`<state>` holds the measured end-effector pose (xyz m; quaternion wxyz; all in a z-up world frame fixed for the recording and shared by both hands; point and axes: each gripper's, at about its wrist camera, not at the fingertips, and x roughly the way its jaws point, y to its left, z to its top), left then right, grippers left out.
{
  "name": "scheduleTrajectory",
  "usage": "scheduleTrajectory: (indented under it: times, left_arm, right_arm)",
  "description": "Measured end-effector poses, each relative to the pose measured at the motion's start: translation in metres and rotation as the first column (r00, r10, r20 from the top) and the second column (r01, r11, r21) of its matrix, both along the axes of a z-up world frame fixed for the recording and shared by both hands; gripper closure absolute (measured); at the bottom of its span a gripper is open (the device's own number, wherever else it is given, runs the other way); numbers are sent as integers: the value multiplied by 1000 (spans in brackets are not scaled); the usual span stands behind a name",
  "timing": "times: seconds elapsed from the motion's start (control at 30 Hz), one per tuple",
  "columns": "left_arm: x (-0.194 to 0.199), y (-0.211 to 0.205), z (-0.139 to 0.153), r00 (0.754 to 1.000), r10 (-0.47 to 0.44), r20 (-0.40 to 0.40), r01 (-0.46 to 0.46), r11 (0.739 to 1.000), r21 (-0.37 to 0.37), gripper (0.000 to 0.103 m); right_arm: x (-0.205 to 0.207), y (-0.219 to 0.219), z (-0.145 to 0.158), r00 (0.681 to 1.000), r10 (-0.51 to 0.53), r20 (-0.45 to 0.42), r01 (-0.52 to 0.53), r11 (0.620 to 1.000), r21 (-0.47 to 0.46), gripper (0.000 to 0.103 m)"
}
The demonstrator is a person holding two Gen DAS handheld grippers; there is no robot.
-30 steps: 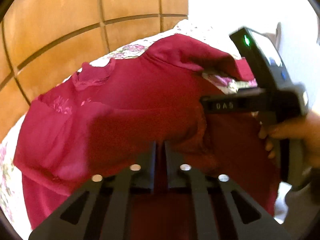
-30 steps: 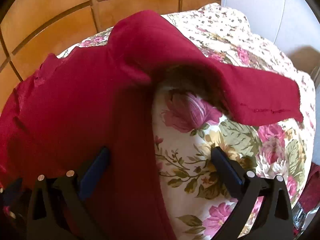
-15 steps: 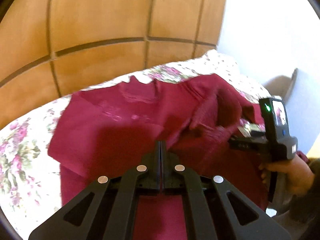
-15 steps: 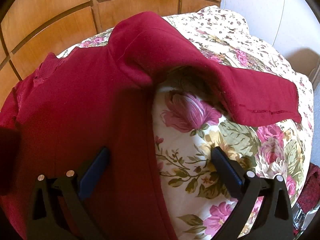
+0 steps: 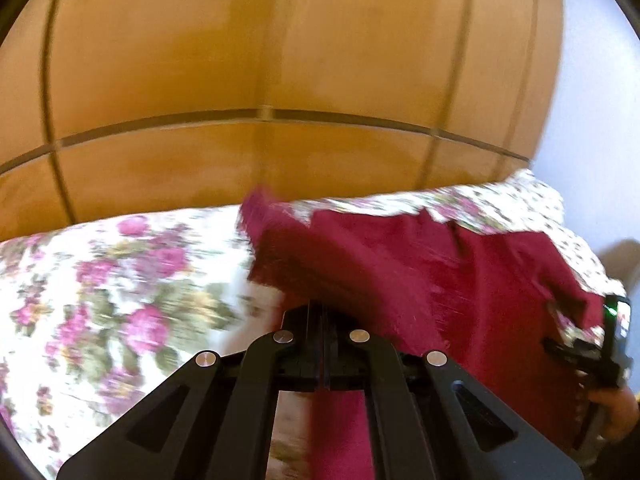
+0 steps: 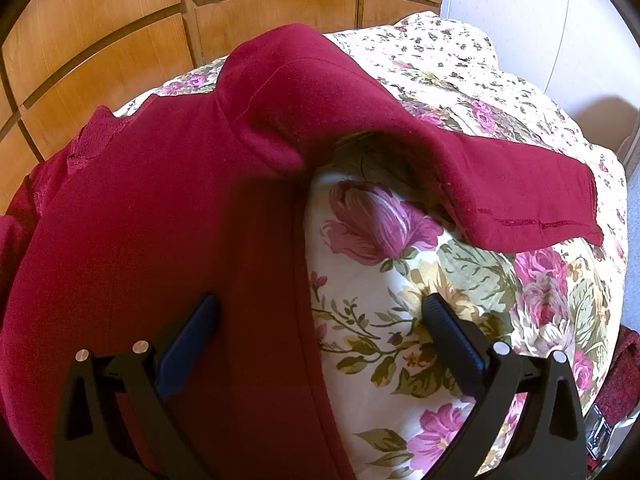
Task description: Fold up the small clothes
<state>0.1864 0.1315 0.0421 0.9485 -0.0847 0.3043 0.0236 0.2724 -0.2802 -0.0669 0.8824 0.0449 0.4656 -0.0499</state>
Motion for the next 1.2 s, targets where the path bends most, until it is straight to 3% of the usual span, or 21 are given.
scheduleTrajectory:
  times: [0.23, 0.43, 0.57, 0.7, 0.8, 0.87, 0.93, 0.97, 1.0, 1.1, 1.2]
  left_arm:
    - [1, 64, 6, 986, 164, 26, -165, 982, 90, 103]
    - [-2, 112, 7, 954, 292, 71, -300, 931, 207, 103]
    - [-2, 152, 2, 911, 404, 77, -410, 876, 252, 103]
    - [-5, 188, -18, 857, 515, 26, -501, 818, 282, 103]
    - [-13, 209, -37, 826, 563, -19, -538, 798, 270, 103]
    - [-22, 216, -48, 823, 565, -63, -541, 812, 220, 101]
    - [-31, 218, -55, 824, 557, -100, -541, 827, 154, 65]
    - [-41, 214, -56, 831, 545, -108, -538, 838, 91, 38]
    - [-47, 209, -57, 842, 531, -95, -529, 847, 45, 25]
    - [-66, 188, -57, 871, 489, -59, -490, 872, -11, 12]
    - [-81, 175, -63, 867, 490, -94, -492, 870, -8, 11]
  right_arm:
    - [2, 1, 0, 1000, 0, 0, 0, 1000, 1, 2]
    - [1, 1, 0, 1000, 0, 1, 0, 1000, 0, 2]
    - [1, 0, 0, 1000, -1, 1, 1, 1000, 0, 2]
    - [0, 0, 0, 1000, 0, 2, 0, 1000, 1, 2]
    - [1, 0, 1, 1000, 0, 3, 0, 1000, 4, 2]
    - [3, 0, 2, 1000, 0, 3, -1, 1000, 5, 2]
    - [5, 0, 2, 1000, 1, 2, -1, 1000, 8, 2]
    - [4, 0, 2, 1000, 0, 2, 0, 1000, 7, 2]
    - [7, 0, 2, 1000, 1, -2, -1, 1000, 11, 2]
    - [10, -1, 3, 1000, 7, -17, -6, 1000, 27, 2]
    - [12, -7, 8, 998, 33, -48, -30, 997, 70, 2]
